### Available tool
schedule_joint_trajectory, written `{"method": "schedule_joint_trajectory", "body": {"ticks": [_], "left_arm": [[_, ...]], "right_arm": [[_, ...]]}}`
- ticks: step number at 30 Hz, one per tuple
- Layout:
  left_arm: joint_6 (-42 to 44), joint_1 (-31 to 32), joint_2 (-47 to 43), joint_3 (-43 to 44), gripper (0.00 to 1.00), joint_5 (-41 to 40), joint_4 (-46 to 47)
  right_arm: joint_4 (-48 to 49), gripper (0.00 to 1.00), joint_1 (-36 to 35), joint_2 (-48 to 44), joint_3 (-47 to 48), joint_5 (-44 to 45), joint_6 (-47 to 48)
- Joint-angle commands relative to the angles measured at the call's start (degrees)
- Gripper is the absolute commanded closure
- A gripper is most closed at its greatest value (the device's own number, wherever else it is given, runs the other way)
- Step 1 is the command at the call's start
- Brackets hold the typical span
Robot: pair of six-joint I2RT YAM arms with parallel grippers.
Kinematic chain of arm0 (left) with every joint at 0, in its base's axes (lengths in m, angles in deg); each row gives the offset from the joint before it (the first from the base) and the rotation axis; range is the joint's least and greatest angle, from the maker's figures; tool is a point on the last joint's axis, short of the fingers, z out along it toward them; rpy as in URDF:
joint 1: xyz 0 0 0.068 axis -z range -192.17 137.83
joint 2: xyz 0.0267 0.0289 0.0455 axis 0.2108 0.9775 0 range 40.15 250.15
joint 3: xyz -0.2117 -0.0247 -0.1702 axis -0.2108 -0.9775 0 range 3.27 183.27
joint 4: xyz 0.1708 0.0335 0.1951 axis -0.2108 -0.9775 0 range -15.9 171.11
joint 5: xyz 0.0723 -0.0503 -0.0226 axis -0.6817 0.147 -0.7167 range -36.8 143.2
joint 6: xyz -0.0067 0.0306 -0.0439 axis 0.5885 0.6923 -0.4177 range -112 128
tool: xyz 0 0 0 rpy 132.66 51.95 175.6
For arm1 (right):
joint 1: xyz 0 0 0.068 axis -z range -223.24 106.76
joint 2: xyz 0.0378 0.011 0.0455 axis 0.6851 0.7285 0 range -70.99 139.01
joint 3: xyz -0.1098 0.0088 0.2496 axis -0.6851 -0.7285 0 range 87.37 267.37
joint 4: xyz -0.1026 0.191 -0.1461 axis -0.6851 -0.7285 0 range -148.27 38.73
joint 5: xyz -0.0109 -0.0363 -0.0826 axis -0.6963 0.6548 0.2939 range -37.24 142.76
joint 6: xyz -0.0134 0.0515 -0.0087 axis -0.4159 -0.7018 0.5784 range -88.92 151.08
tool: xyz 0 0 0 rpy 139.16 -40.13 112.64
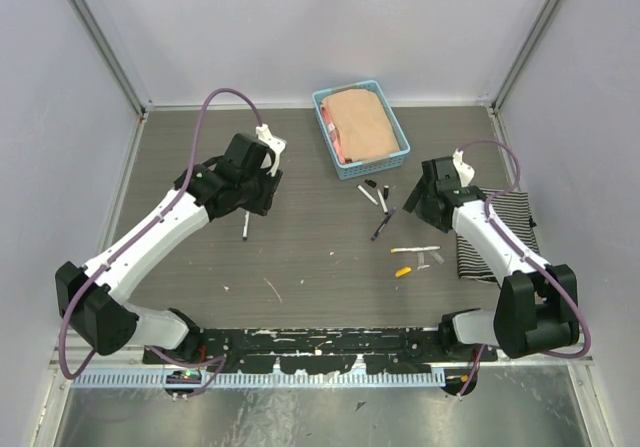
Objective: Insert the pens into the pen caps
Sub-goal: Pick up the pen from the center of the board.
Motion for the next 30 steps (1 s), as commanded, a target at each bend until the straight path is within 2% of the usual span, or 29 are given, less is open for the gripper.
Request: {"method": "schedule_joint_trajectory", "body": {"ticks": [1,6,15,19,30], "left_arm": [[1.0,-0.1,0.2,-0.5,0.56,-0.6,0.0],[1.0,-0.1,0.7,-0.4,0.56,-0.7,-1.3],[1.1,-0.1,1.1,-0.3,0.57,-0.8,-1.5],[1.1,-0.1,1.3,-0.2,0.58,-0.9,-1.7],[1.1,-0.1,1.7,-0.1,0.58,-0.9,-1.9]], "right_arm": [[2.7,0.28,-0.1,-1.8,-3.6,-7.0,-10.2],[4.2,0.29,-2.0,-3.6,-8.1,-8.6,-22.2],[-3.5,0.29,-10.3,-5.1,-7.0,4.6,-38.1],[-6.3,0.33,-11.0,-3.1,-6.0,6.8,-40.4],[-4.7,0.45,-11.6,1.4,-6.6,5.7,-40.4]]}}
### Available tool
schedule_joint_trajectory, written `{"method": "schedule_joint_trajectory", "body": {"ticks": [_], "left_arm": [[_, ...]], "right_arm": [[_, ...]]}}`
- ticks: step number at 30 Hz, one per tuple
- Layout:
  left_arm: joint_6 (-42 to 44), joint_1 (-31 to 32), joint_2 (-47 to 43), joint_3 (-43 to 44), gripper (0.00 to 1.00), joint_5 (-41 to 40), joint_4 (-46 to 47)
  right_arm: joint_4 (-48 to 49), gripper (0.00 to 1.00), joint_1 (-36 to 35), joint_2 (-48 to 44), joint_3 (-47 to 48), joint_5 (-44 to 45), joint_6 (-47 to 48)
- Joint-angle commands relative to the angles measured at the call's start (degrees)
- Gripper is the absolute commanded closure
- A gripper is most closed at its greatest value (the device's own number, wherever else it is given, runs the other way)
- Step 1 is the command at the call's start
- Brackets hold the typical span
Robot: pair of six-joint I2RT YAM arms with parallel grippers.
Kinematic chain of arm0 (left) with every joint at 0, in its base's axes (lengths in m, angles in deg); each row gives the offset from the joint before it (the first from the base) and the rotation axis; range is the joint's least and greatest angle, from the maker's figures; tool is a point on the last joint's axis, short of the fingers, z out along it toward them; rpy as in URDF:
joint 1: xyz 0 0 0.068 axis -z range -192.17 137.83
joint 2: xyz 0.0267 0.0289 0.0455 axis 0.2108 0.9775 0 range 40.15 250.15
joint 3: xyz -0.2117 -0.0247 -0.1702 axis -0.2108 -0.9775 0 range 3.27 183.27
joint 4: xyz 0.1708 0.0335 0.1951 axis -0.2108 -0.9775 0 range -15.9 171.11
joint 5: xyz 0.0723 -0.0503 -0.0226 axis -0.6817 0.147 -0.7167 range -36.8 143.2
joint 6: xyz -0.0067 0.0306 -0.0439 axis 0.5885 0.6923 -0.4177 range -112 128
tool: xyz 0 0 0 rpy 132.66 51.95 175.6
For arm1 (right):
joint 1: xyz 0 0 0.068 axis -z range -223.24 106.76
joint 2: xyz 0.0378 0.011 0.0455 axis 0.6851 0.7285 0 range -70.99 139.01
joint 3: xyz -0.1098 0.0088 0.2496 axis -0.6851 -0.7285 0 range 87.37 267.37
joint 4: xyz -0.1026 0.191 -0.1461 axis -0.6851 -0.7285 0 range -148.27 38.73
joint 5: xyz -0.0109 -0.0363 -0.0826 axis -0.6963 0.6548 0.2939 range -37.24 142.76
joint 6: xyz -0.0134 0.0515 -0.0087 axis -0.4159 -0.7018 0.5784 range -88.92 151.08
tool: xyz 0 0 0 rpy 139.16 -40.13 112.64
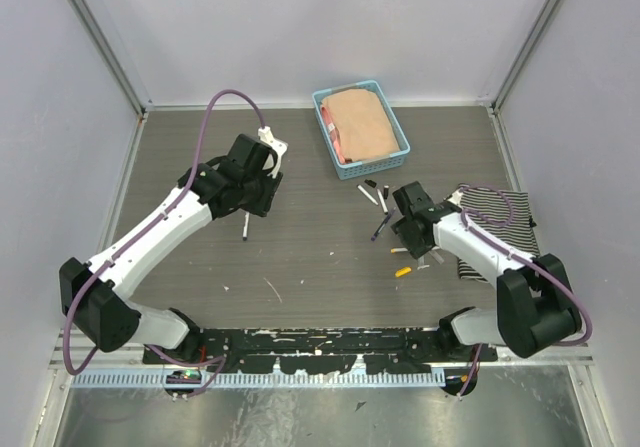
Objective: Insert the pens into the pen caps
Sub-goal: Pick up the pen from the center of the board.
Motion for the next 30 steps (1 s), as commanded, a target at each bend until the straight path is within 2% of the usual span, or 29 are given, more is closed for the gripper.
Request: {"method": "schedule_joint_trajectory", "body": {"ticks": [1,17,30], "left_arm": [[0.7,-0.1,0.5,-0.1,0.58,-0.7,-1.1],[0.6,-0.1,1.0,0.4,0.58,-1.0,-1.5],[-0.3,-0.1,0.5,1.8,0.59,-0.7,-2.6]], "right_arm": [[0.5,0.46,-0.3,1.7,1.4,2.2,-1.7],[2.9,0.54,-0.3,7.8,1.7,2.7,-0.3],[6.4,0.76,-0.4,8.6,0.0,0.7,3.0]]}}
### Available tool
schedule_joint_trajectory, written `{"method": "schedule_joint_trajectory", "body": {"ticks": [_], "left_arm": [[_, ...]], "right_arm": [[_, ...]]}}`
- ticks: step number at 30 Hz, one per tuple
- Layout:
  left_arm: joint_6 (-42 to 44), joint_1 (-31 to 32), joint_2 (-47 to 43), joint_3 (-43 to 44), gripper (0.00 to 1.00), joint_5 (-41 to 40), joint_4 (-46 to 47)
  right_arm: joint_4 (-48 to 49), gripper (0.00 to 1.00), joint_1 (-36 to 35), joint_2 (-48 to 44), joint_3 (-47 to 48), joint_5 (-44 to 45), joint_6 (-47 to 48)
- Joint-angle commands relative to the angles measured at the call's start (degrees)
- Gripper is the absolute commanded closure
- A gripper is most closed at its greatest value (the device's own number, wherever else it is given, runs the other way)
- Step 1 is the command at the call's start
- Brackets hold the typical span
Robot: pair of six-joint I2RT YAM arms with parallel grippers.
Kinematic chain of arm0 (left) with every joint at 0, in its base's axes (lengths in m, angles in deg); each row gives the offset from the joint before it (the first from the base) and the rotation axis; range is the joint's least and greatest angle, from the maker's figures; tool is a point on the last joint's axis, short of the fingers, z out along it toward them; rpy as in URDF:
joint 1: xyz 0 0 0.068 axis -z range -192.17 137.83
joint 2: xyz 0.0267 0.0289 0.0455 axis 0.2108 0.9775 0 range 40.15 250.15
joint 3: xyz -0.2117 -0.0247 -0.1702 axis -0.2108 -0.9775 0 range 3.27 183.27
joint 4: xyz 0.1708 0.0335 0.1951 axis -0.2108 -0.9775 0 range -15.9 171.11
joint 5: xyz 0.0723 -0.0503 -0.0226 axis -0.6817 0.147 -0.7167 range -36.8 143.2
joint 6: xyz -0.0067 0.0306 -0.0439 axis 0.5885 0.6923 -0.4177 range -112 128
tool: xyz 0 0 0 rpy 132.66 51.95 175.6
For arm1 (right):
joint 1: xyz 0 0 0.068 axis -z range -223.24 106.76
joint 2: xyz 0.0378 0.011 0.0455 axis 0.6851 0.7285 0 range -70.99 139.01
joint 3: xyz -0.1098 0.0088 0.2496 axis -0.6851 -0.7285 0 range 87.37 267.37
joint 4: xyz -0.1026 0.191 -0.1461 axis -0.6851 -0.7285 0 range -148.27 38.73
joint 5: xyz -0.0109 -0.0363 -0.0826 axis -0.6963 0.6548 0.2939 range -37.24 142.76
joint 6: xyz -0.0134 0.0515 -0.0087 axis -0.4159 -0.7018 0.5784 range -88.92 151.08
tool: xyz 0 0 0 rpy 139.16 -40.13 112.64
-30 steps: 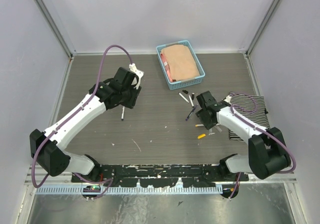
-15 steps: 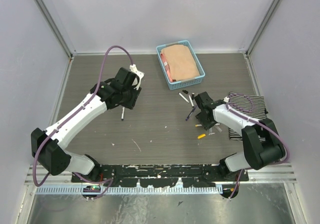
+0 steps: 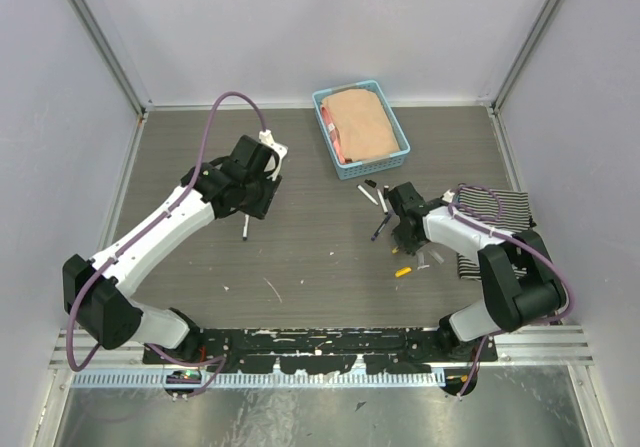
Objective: Insert the pens into the pen caps
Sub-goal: Pick up the pen from the center of the board, then adjust the pen.
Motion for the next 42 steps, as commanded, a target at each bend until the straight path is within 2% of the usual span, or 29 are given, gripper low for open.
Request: {"method": "schedule_joint_trajectory", "body": {"ticks": [1,4,10,15,21,24,29,32,42], "left_arm": [[-0.7,0.0,-0.7,1.8,0.58,0.7,-0.8],[-2.4,0.0,-2.3,1.5,0.58,1.9,-0.5],[-6.7,0.0,-6.7,-1.6,0.55,5.8,4.4],[-11.4,-0.1,-10.6,-4.2,0.52,9.7,9.8],[-18.0,-0.1,-13.6,-8.2,0.47,15.6,18.7],[-22.4,-0.1,-15.5,-11.0,0.44,18.3,25.7],[-29.1,0.0,-16.4,-15.7,0.4,23.5,38.3],[-31.8,0.0,-15.3,-16.2,0.4,25.4,42.4],[-34.4,2.1,-11.8,-16.8,0.38,27.2,47.6]], "right_arm": [[2.6,0.77,-0.3,-0.7,-0.3,0.1,1.9],[3.9,0.85,-0.4,-2.1,-0.8,-1.2,4.8],[6.4,0.88,-0.4,-8.0,-2.6,-3.2,11.4],[12.0,0.89,-0.3,-18.6,-6.8,-5.8,20.0],[20.4,0.88,-0.5,-34.5,-12.7,-16.5,32.5],[22.1,0.9,-0.5,-39.6,-13.9,-21.0,35.4],[27.3,0.93,-1.0,-42.2,-15.0,-29.3,37.5],[32.6,0.94,-3.1,-42.7,-15.3,-32.5,37.1],[43.3,0.96,-17.8,-35.5,-9.4,-25.4,34.0]]}}
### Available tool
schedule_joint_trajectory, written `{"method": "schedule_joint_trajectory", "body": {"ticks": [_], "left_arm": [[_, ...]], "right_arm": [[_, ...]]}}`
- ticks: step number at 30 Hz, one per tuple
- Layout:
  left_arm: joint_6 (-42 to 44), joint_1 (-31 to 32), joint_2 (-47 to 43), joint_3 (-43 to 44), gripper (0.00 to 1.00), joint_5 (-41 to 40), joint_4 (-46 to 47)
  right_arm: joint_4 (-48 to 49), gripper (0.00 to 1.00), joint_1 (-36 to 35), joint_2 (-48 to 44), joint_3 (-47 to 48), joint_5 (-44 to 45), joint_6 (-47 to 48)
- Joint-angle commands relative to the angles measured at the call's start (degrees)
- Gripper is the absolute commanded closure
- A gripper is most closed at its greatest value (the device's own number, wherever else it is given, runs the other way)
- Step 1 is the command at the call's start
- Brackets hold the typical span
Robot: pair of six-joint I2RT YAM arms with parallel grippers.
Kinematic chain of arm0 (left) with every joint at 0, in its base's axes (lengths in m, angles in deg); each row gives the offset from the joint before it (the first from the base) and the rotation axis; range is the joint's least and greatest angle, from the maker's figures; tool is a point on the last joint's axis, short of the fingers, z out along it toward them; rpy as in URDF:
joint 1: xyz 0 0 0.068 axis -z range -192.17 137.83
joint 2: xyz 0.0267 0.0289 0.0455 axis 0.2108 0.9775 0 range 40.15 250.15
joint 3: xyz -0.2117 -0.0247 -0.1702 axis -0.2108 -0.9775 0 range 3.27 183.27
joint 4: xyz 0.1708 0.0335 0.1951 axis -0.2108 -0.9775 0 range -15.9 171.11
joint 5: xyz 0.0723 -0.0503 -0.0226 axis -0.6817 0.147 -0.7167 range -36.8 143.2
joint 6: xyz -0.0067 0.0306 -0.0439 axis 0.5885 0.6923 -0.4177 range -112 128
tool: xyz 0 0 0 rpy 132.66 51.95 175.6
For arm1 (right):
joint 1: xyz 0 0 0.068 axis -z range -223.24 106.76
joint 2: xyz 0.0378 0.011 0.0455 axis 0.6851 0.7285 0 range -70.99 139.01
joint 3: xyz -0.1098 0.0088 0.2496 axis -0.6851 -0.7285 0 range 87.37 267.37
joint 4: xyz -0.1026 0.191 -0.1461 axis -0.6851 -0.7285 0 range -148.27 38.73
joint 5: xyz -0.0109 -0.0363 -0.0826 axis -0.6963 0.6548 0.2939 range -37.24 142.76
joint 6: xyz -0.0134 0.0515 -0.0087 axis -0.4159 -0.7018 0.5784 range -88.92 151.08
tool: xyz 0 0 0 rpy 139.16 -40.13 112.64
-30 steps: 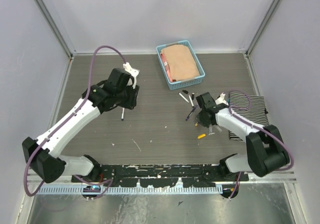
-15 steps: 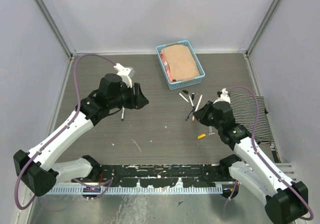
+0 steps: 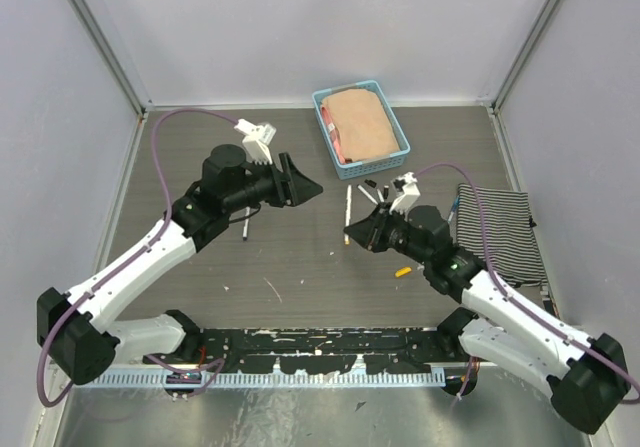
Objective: Insert the pens into the pen caps
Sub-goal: Adjust the pen.
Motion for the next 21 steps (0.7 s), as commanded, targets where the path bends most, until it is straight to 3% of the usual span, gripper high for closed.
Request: {"method": "schedule_joint_trajectory", "body": {"ticks": [1,7,16,21], "left_arm": [[-1.6,1.2,1.8,-0.9,0.38,2.6,5.5],[-0.8,2.3,2.7,-1.8,0.39,2.4,5.7],[-0.8,3.6,3.4,-3.4,0.43,2.0,5.4],[-1.2,3.8,4.2,-3.3,0.63,2.4,5.4]], "right_arm": [[10.7,0.96,-5.0,3.8,5.2,2.9,-1.2],[17.0,0.97,-7.5,7.7,6.6,1.6,-3.8],[18.7,0.97,-8.6,9.5,8.7,0.7,-4.1],[18.9,0.97,-9.0,10.2,9.5,0.4,-4.0]]}}
